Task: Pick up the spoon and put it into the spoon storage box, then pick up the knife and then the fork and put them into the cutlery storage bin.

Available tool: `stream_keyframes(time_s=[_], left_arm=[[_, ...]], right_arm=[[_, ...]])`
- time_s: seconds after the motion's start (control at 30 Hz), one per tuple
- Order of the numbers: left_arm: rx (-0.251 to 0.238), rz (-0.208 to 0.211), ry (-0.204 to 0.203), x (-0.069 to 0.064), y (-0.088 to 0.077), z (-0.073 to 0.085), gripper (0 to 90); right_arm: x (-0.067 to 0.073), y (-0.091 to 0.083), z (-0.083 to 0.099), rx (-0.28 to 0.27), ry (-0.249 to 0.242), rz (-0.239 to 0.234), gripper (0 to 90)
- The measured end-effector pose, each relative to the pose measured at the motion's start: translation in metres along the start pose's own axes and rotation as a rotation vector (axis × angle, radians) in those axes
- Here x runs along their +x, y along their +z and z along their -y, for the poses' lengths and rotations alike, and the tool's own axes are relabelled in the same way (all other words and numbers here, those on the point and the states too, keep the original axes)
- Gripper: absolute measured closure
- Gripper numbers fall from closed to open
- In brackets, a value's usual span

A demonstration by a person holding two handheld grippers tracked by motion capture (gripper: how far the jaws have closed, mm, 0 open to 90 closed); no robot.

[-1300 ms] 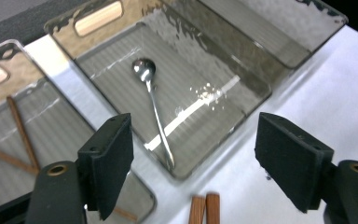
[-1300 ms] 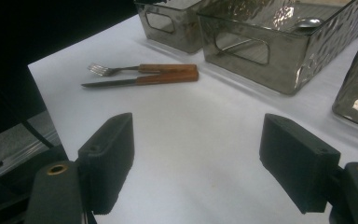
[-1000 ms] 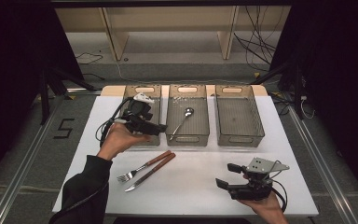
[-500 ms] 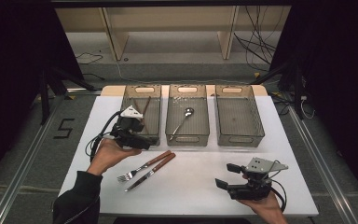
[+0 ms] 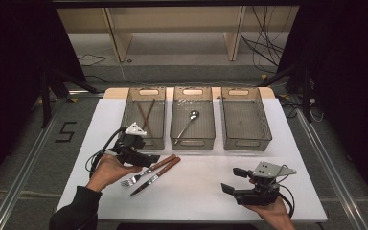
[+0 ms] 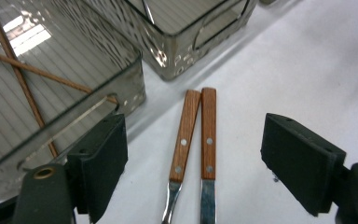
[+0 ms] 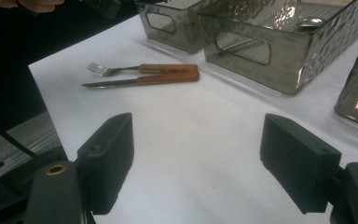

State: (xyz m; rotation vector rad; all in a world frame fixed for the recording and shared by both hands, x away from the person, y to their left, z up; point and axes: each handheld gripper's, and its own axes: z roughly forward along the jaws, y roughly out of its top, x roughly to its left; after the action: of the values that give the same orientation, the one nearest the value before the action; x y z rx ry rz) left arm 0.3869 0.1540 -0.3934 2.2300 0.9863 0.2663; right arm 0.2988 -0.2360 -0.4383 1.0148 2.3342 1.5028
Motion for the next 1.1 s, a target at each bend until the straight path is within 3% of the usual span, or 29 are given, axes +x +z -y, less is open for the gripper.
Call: stream_keyframes(time_s=[0.47,1.1], left_arm=[[0.116,0.001,0.026,-0.013,0.014,0.007,23.2],[0.187,0.027,0.038,-0.024,0.031,0.017,24.8]], right_arm=[[0.0,0.0,0.001,0.002,0.001,0.001,26.6],[-0.001,-0.001,0.001,0.002,0.001,0.001,26.6]])
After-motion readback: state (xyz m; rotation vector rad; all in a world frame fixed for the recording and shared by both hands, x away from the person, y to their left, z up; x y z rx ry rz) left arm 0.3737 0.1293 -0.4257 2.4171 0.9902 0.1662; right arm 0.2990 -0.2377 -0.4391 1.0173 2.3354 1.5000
